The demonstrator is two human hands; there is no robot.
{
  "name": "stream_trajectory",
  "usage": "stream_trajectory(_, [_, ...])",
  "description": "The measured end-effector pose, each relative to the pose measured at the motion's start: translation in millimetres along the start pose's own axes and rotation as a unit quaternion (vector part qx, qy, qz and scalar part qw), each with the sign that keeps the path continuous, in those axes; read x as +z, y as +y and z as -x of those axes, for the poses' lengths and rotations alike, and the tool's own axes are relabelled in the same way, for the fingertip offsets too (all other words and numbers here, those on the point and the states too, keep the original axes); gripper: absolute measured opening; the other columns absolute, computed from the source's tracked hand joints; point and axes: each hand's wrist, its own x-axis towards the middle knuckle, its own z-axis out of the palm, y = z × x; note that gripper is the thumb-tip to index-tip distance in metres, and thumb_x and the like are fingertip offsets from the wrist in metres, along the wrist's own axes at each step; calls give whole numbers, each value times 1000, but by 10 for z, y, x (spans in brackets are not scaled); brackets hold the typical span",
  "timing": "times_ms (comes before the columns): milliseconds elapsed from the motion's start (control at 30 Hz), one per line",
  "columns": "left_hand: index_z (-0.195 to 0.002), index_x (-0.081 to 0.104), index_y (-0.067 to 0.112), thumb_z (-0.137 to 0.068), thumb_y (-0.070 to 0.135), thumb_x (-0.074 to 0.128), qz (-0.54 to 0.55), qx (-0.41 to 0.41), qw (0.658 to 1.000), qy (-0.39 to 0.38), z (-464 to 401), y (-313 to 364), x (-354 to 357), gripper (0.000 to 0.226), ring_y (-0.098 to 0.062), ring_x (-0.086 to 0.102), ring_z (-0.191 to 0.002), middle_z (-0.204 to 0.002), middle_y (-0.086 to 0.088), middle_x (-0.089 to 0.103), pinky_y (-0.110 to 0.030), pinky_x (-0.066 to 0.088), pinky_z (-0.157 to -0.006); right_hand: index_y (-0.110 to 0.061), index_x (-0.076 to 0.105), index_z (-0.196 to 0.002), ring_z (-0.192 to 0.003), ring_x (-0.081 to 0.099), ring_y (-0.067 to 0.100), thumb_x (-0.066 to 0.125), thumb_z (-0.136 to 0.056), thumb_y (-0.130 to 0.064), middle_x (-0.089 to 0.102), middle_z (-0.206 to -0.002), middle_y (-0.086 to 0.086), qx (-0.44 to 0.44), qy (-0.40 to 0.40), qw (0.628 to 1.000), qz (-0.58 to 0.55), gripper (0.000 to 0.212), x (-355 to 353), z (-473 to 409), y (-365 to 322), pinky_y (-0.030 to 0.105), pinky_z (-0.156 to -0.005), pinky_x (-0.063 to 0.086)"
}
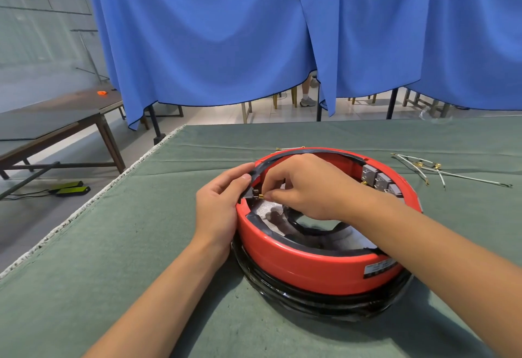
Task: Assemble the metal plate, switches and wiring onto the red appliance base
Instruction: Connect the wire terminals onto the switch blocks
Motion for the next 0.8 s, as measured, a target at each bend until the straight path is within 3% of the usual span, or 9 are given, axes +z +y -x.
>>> stream_trajectory(233, [-101, 72, 5, -89, -1, 54, -4, -1, 1000, -3, -2, -10, 4, 22, -31, 67, -97, -100, -16, 72, -42, 52, -91, -28, 72, -92, -87, 58, 10, 61, -90, -27, 68, -94, -12, 2, -6, 1000, 19, 11, -6, 13, -14, 38, -81, 50])
stream_trajectory(633, [-99, 72, 6, -90, -1, 54, 6, 3, 1000, -2, -12, -43, 5, 22, -26, 68, -92, -99, -15, 73, -37, 52, -86, -27, 73, -93, -94, 59, 13, 62, -91, -28, 69, -97, -10, 2, -5, 999, 33, 11, -4, 11, -47, 38, -83, 49])
stream_trajectory(800, [-98, 72, 6, -89, -2, 53, 9, 5, 1000, 4, -6, -40, 27, 22, -29, 67, -95, -100, -17, 72, -40, 51, -89, -30, 73, -94, -94, 59, 13, 61, -91, -31, 70, -97, -12, 3, 13, 998, 56, 12, 14, 7, -50, 33, -78, 47])
